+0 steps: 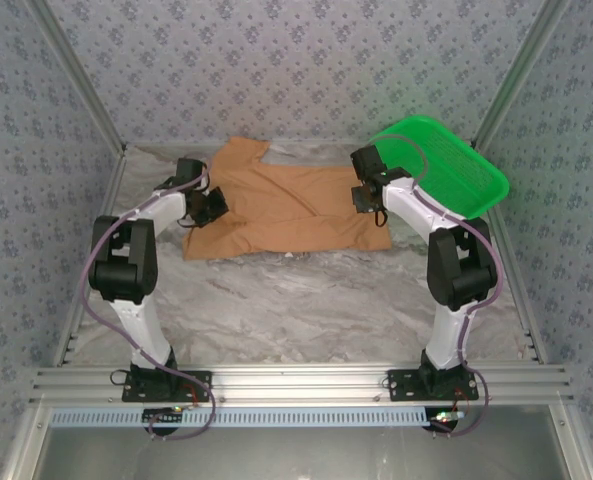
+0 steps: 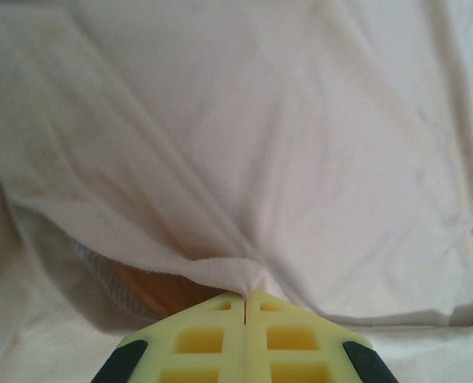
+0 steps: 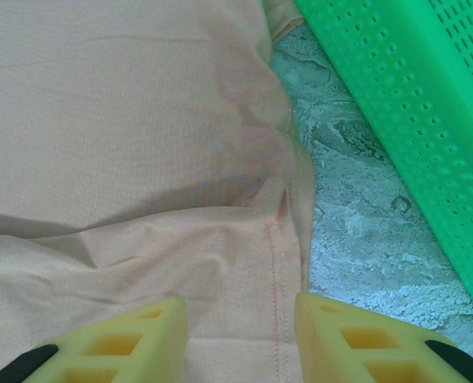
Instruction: Fold the inside-out t-shirt
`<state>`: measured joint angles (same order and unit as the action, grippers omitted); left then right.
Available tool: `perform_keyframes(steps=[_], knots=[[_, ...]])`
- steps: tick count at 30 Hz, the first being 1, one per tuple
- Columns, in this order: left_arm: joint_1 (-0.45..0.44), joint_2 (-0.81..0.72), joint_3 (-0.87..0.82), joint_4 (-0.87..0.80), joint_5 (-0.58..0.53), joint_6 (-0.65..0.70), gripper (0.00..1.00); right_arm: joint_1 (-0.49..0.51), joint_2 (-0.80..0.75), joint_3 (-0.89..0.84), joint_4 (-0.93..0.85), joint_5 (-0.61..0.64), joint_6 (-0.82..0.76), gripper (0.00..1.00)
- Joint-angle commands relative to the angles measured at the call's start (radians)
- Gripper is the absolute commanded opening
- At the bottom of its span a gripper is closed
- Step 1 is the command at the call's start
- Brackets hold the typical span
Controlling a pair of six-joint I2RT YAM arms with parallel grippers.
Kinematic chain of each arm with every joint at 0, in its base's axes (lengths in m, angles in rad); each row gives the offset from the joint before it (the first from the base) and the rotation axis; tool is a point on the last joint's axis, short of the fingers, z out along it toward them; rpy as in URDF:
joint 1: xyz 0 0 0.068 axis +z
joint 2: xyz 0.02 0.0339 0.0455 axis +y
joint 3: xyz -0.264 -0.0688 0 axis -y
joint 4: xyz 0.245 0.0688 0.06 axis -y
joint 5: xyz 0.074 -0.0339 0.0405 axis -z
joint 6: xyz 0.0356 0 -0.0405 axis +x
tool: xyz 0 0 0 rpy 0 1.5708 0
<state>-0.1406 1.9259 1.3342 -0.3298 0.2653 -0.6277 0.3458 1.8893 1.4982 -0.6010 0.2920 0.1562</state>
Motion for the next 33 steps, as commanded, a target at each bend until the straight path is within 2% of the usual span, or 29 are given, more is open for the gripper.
perform_keyframes(steps=[1, 8, 12, 14, 19, 23, 28, 30, 33], knots=[[-0.007, 0.041, 0.081, -0.017, 0.027, 0.017, 0.0, 0.004, -0.021, -0.004, -0.014, -0.002, -0.004, 0.42], [-0.013, 0.182, 0.25, -0.053, 0.036, 0.028, 0.02, 0.006, -0.025, -0.006, -0.023, -0.001, -0.004, 0.42], [-0.015, 0.257, 0.335, -0.067, 0.072, 0.022, 0.1, 0.008, -0.023, -0.008, -0.031, 0.0, -0.003, 0.42], [-0.016, 0.276, 0.366, -0.068, 0.082, 0.021, 0.21, 0.012, -0.023, -0.008, -0.036, 0.001, 0.001, 0.42], [-0.016, 0.263, 0.41, -0.112, 0.056, 0.064, 0.38, 0.032, -0.026, -0.004, -0.029, 0.015, 0.006, 0.41], [-0.016, 0.142, 0.308, -0.092, -0.03, 0.11, 0.47, 0.077, -0.052, -0.029, 0.053, -0.05, -0.02, 0.42], [-0.003, -0.074, 0.041, 0.005, -0.075, 0.108, 0.54, 0.147, -0.056, -0.083, 0.22, -0.333, -0.019, 0.45], [0.004, -0.138, -0.063, 0.029, -0.07, 0.083, 0.55, 0.16, -0.027, -0.08, 0.22, -0.374, 0.03, 0.45], [0.003, -0.199, -0.194, 0.07, -0.011, 0.052, 0.55, 0.12, 0.015, -0.072, 0.131, -0.35, 0.085, 0.45]])
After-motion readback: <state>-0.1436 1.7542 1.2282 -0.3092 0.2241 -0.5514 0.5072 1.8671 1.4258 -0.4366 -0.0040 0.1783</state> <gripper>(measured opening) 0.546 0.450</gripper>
